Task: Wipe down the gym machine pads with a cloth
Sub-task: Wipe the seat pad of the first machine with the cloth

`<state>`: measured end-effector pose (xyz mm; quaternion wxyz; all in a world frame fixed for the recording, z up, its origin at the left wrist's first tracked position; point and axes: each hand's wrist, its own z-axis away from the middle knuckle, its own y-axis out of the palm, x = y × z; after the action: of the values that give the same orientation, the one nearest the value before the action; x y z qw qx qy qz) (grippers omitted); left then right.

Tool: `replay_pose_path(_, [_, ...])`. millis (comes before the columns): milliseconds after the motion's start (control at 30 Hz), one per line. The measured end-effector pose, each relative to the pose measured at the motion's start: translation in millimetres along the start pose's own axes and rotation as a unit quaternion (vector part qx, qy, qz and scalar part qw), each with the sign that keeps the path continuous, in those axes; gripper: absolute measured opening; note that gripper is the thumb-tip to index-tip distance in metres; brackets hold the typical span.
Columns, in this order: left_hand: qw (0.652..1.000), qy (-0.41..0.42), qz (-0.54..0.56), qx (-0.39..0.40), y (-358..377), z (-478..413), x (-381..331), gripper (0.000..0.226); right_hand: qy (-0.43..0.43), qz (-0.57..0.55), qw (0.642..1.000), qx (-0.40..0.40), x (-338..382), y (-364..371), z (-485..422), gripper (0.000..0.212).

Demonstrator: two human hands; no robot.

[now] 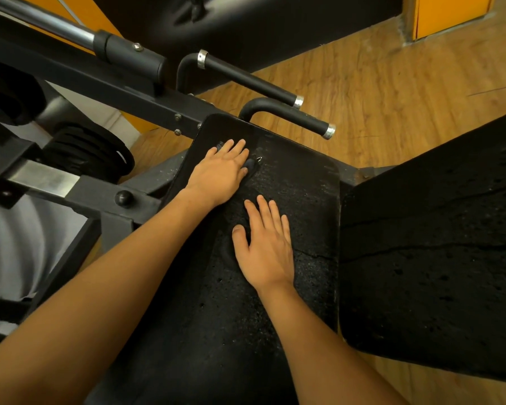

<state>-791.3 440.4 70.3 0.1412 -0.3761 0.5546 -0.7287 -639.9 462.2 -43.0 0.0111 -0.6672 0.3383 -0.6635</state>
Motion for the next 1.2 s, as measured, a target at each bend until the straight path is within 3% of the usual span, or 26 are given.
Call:
replay_pose_path(333, [0.998,-0.046,-0.015,-0.033,10,8,-3,0.056,0.002,-0.004,1.0,-0.001,-5,1,6,0.056])
replay_pose_path(800, [0.997,-0.04,-0.036,-0.061,24,55,-12,0.059,0.0,-0.001,1.0,0.003,-5,-2,7,0.055])
replay_pose_path(967, [0.998,-0.033,-0.043,-0.03,19,48,-15,0.07,0.003,0.005,1.0,0.018,-10,-6,15,0.056])
replay_pose_path(1200, [0.999,-0.021,-0.04,-0.022,15,57,-13,0.063,0.003,0.016,0.999,0.035,-18,-8,22,0.056])
